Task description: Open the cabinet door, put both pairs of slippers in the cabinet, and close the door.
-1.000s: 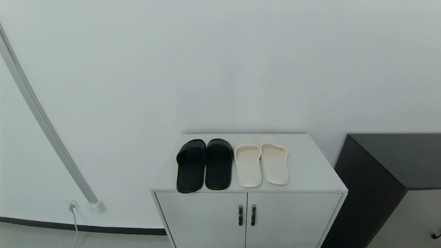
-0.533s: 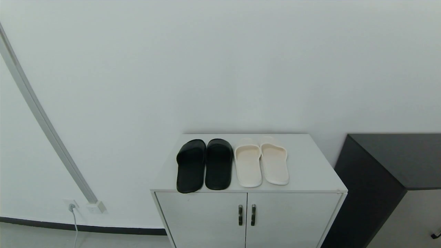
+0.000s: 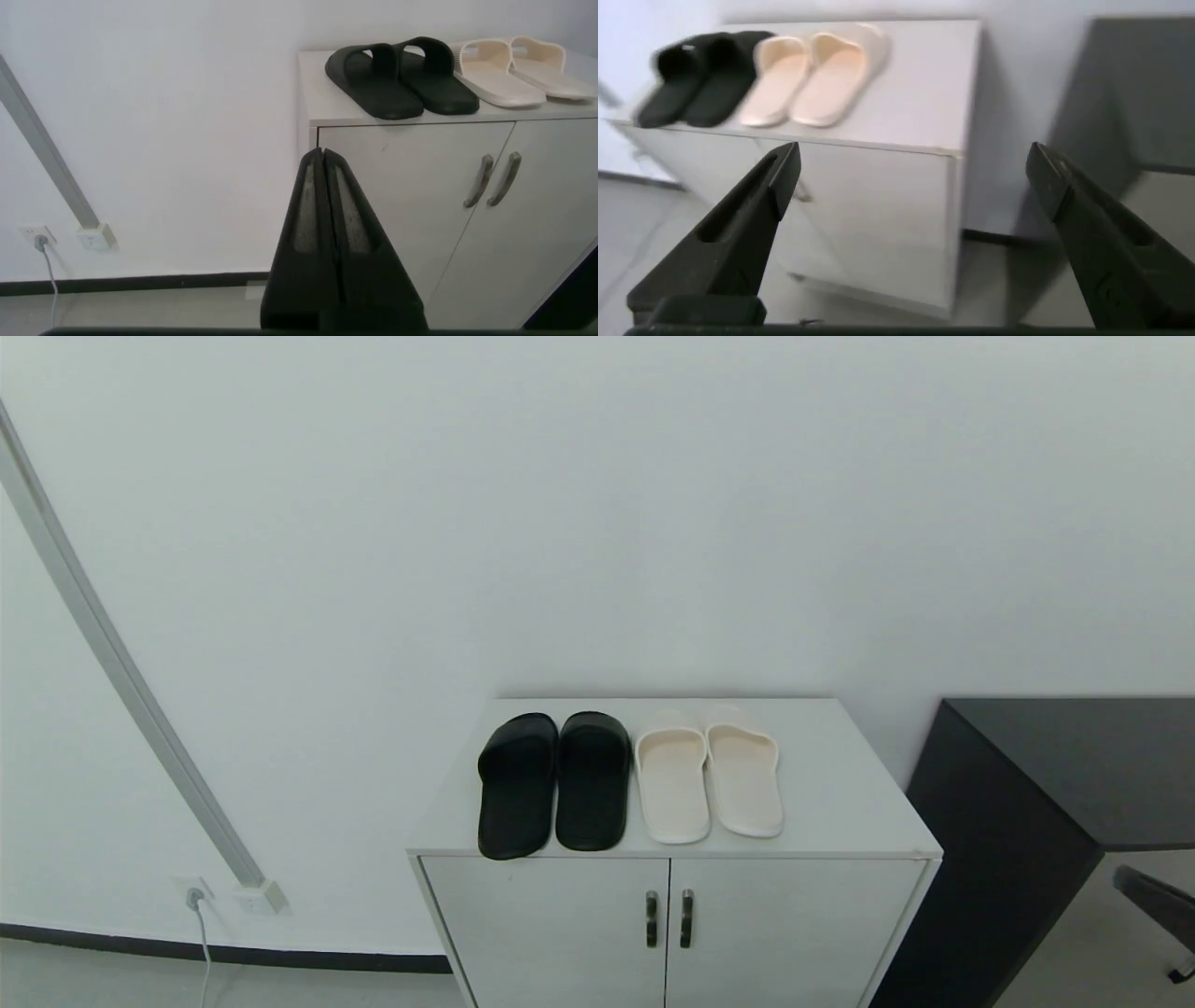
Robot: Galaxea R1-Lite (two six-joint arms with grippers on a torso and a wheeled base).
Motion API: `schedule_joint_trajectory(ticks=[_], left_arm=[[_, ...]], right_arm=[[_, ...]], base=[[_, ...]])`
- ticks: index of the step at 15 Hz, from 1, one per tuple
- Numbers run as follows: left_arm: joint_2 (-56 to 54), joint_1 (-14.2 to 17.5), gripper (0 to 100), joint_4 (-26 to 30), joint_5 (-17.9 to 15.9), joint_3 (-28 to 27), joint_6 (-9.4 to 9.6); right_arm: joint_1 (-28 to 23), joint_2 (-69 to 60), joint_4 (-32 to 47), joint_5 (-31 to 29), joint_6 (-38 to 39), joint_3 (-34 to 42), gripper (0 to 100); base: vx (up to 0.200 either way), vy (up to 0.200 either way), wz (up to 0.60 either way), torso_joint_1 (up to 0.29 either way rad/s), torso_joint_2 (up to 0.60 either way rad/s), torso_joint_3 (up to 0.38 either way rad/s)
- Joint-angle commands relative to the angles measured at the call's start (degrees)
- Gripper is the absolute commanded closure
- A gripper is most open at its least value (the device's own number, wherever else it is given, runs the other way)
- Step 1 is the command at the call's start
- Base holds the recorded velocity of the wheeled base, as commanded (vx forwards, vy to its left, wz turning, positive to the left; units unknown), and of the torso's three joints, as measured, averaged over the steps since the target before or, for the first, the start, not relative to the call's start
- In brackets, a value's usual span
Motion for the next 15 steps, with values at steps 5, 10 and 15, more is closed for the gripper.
schedule_joint_trajectory(ticks=[5, 10, 15], left_arm=[[0.0, 0.0, 100, 0.0, 0.0, 0.0, 0.0], [0.0, 0.0, 100, 0.0, 0.0, 0.0, 0.0], [0.0, 0.0, 100, 0.0, 0.0, 0.0, 0.0]], right_arm=[[28.0, 37.0, -9.6, -22.7, 13.1, -20.5, 0], [25.9, 54.4, -17.3, -28.0, 13.0, -30.6, 0], [23.5, 68.6, -18.4, -29.2, 10.6, -42.1, 0]], base=[[0.0, 0.0, 0.0, 0.0, 0.0, 0.0], [0.0, 0.0, 0.0, 0.0, 0.0, 0.0], [0.0, 0.0, 0.0, 0.0, 0.0, 0.0]])
